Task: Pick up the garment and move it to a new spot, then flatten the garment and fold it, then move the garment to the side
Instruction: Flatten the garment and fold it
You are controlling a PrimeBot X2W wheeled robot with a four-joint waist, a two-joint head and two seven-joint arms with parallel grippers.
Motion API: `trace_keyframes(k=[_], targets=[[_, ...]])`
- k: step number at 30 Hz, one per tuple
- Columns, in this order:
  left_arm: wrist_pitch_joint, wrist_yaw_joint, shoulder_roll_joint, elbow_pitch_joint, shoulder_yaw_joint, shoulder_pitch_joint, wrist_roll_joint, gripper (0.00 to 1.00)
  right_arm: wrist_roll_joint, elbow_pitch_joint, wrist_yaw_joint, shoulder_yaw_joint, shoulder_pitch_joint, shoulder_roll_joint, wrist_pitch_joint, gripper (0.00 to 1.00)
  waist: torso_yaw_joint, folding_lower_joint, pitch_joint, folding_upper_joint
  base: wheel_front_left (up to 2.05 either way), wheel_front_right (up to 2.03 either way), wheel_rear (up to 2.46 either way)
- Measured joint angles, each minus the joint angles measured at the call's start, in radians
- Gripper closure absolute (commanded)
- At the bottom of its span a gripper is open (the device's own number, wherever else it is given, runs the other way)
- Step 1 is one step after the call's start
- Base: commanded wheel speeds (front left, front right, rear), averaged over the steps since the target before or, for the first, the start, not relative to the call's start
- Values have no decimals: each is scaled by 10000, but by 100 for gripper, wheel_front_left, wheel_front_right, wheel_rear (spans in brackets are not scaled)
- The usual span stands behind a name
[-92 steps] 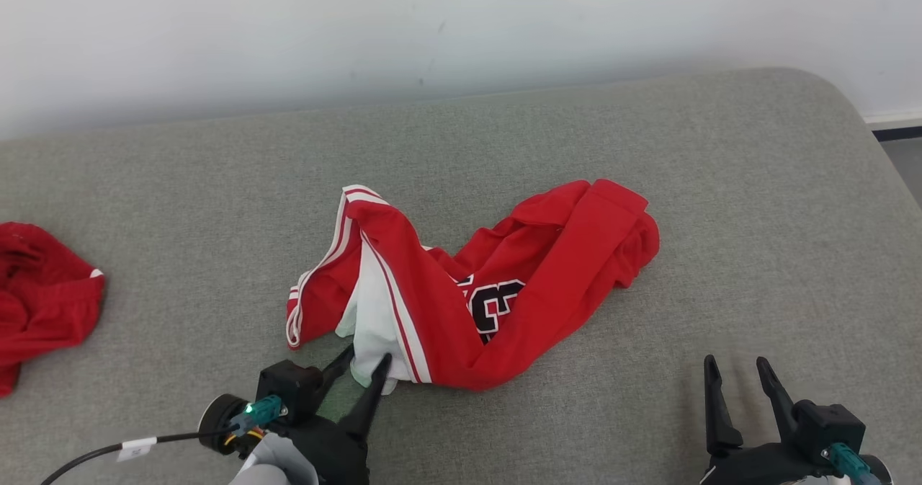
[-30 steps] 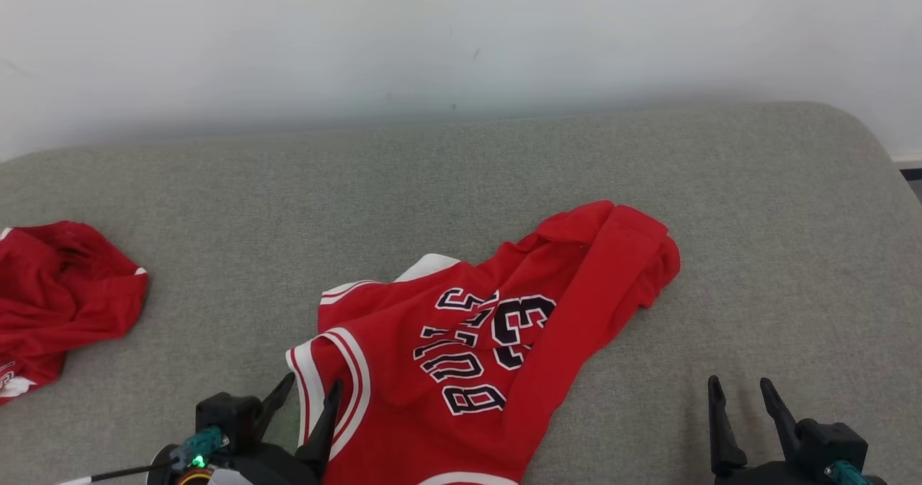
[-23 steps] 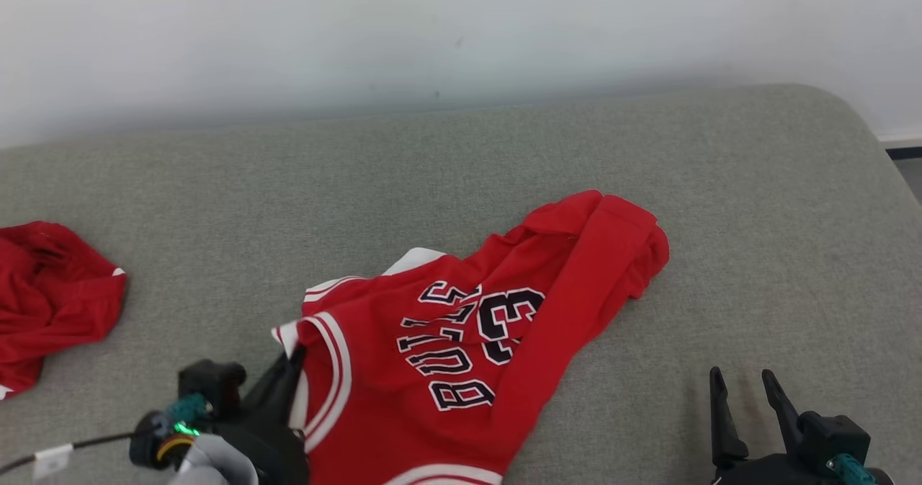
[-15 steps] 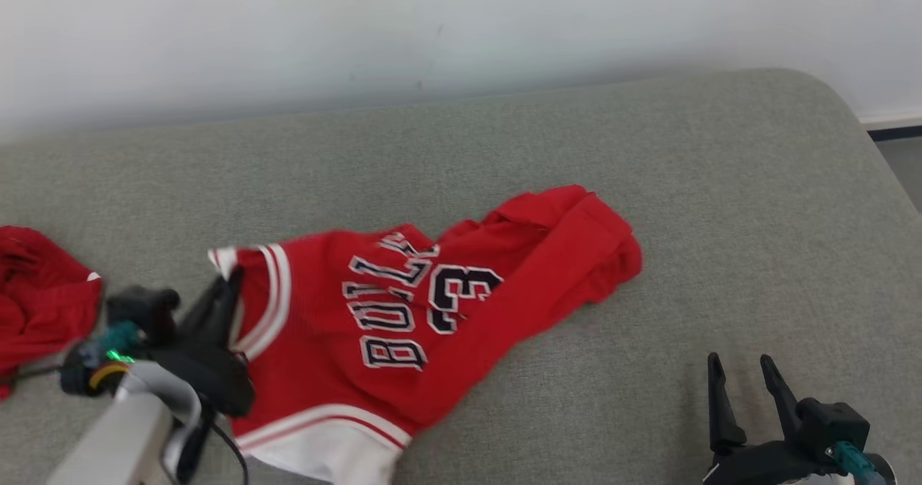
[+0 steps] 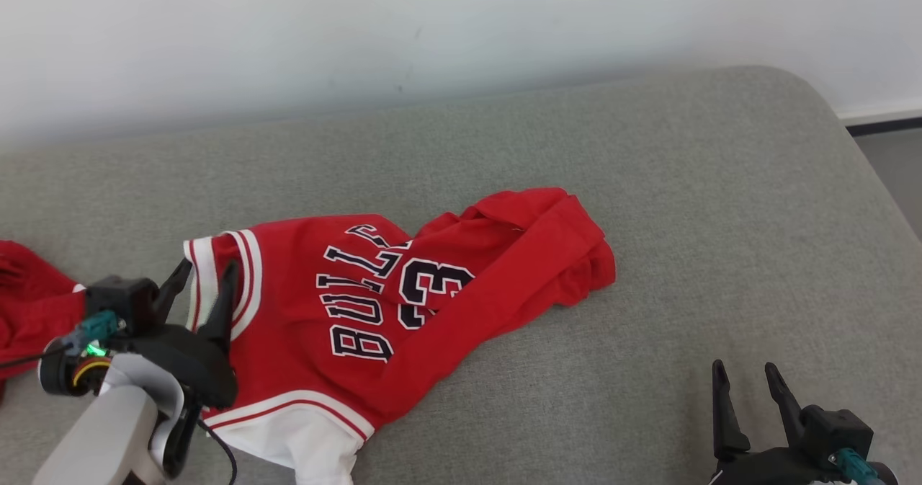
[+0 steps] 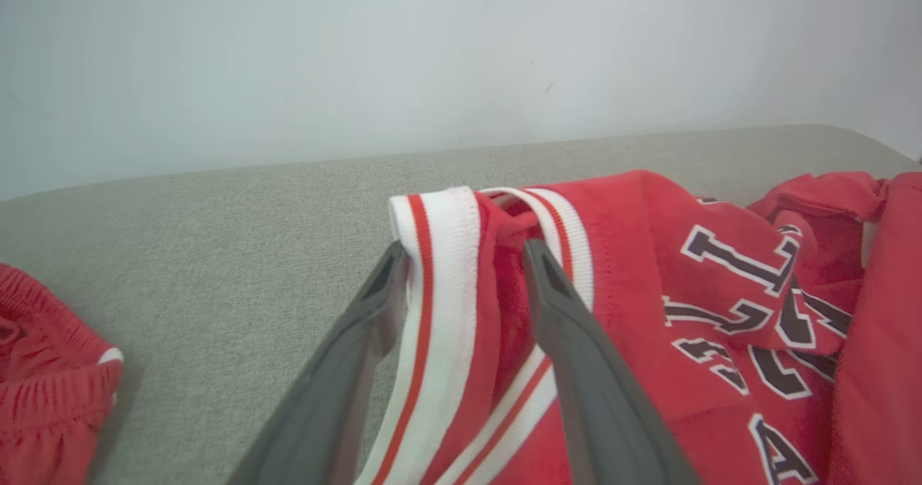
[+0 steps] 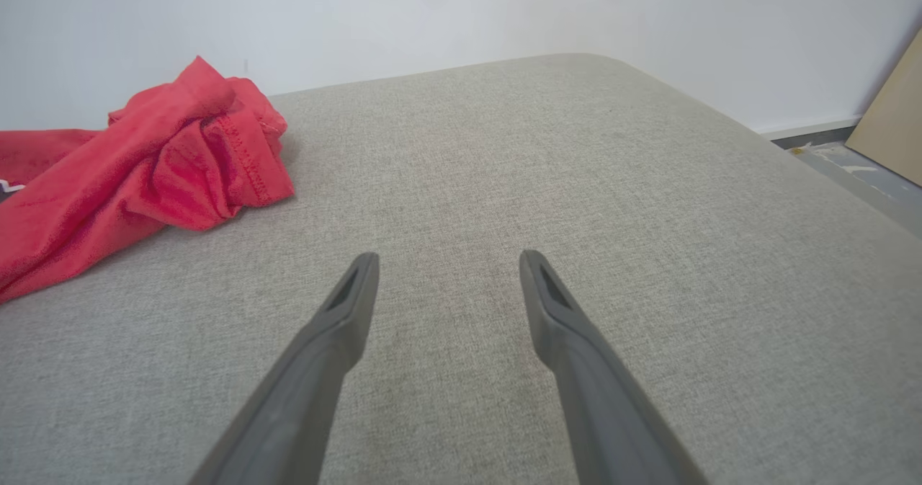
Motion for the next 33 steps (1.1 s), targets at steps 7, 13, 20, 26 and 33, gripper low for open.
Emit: trace_keyframes(k=[7,13,20,26,33], targets=[[-38,328,-10,-1605,995,1257,644,0,-33,-46,0,13,131,0,0,0,370,-1,-362,-1,0,0,0],[-40,763,-548,-3392,2033,3057,1287,0,-56,-81,0,-19,274,-21,-2,0,781,-3,-568,-1,0,0,0],[-38,694,-1361,-3674,2207,4387,1643,0,-52,-61,0,40,398,-38,0,0,1168,-3,-653,-1,0,0,0],[-38,431,-1707,-2732,2044,4711,1745,0,-19,-58,0,84,362,-58,0,0,1172,-2,-548,-1,0,0,0],[-44,184,-1939,-1279,2027,4445,1732,0,4,-25,2,94,309,-79,0,0,1000,-2,-359,-1,0,0,0]])
